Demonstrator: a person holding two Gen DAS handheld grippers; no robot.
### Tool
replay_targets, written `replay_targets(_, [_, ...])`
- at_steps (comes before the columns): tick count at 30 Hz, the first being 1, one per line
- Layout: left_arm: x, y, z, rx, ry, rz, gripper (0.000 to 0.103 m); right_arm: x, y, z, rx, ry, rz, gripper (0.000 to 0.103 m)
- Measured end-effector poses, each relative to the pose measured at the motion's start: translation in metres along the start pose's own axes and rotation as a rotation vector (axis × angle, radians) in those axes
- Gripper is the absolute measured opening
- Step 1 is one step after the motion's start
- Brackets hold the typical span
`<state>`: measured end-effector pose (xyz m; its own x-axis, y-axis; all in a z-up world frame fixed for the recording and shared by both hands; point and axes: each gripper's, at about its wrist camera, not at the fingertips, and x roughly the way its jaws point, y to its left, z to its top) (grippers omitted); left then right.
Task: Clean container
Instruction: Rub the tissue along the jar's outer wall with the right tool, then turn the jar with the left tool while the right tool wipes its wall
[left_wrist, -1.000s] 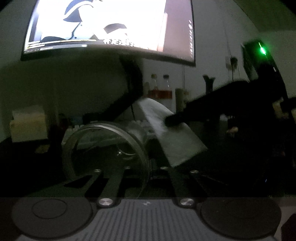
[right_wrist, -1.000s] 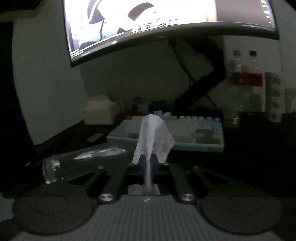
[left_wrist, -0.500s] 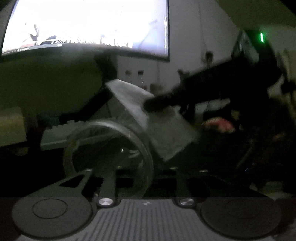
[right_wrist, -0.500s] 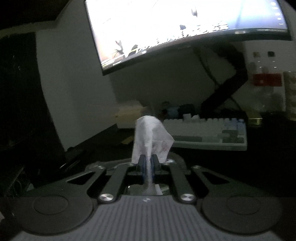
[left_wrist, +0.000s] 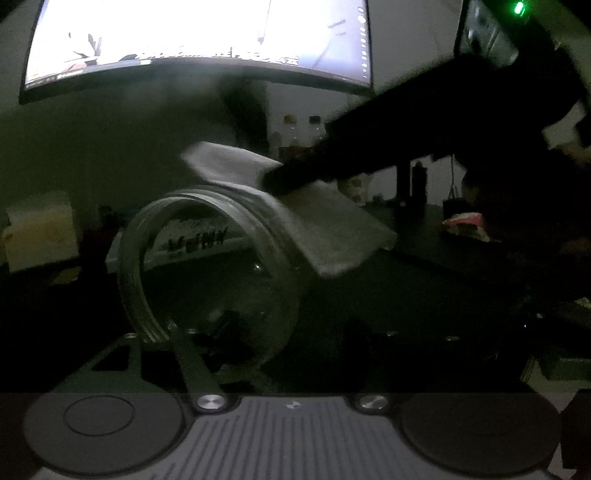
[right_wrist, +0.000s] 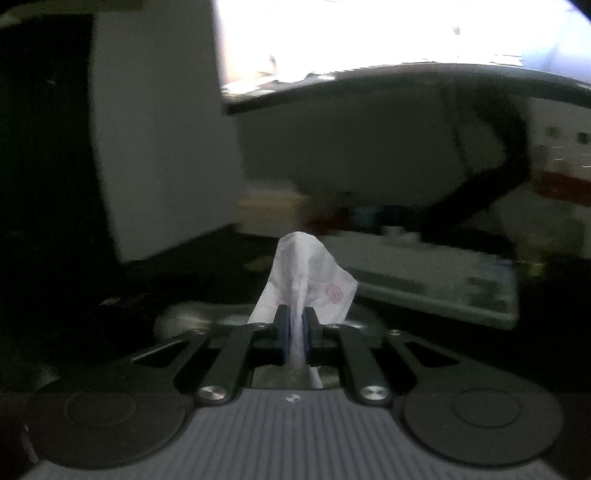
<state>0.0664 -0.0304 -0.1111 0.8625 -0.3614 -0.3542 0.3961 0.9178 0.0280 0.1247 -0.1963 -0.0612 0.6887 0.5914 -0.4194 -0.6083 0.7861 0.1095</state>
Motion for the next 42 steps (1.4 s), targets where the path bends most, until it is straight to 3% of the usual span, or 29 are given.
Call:
replay_targets(4, [0.005, 0.003, 0.0, -0.008, 0.009, 0.023, 0.062, 0.002, 0.003, 0.0, 0.023, 0.006, -0.032, 0.011])
replay_targets(8, [0.006, 0.003, 0.0, -0.023, 0.017, 0.019, 0.063, -0.009, 0.031, -0.003, -0.042, 0.009, 0.158, 0.011])
replay_targets(11, [0.004, 0.005, 0.001, -0.042, 0.021, 0.011, 0.063, -0.005, 0.021, 0.0, -0.026, 0.025, 0.138, 0.011])
replay_targets(15, [0.007, 0.004, 0.003, -0.045, 0.032, 0.021, 0.063, 0.006, -0.012, 0.008, 0.11, 0.059, -0.028, 0.015])
replay_targets(16, [0.006, 0.004, 0.002, -0.042, 0.031, 0.023, 0.063, 0.006, -0.013, 0.009, 0.128, 0.063, -0.034, 0.014])
replay_targets(23, [0.006, 0.007, 0.004, -0.052, 0.032, 0.013, 0.063, 0.002, 0.033, 0.009, -0.02, 0.048, 0.189, 0.013])
replay_targets(26, [0.006, 0.005, 0.003, -0.046, 0.027, 0.019, 0.063, 0.01, 0.022, 0.014, -0.001, 0.049, 0.14, 0.013])
replay_targets(28, [0.005, 0.004, 0.004, -0.042, 0.025, 0.028, 0.063, 0.019, 0.004, 0.019, 0.055, 0.05, 0.05, 0.013])
replay_targets(30, [0.005, 0.003, 0.003, -0.042, 0.023, 0.031, 0.063, 0.027, -0.008, 0.022, 0.1, 0.048, -0.004, 0.019])
replay_targets(33, [0.005, 0.002, 0.004, -0.045, 0.029, 0.041, 0.065, 0.027, -0.007, 0.02, 0.105, 0.03, 0.013, 0.019])
replay_targets(38, [0.006, -0.003, 0.011, -0.052, 0.06, 0.071, 0.065, 0.011, 0.026, 0.01, -0.047, 0.006, 0.224, 0.019])
replay_targets(40, [0.006, -0.007, 0.011, -0.047, 0.062, 0.077, 0.065, 0.011, 0.028, 0.009, -0.114, -0.011, 0.208, 0.016])
replay_targets(42, [0.006, -0.009, 0.01, -0.043, 0.061, 0.078, 0.066, 0.015, 0.012, 0.009, -0.049, -0.017, 0.154, 0.016])
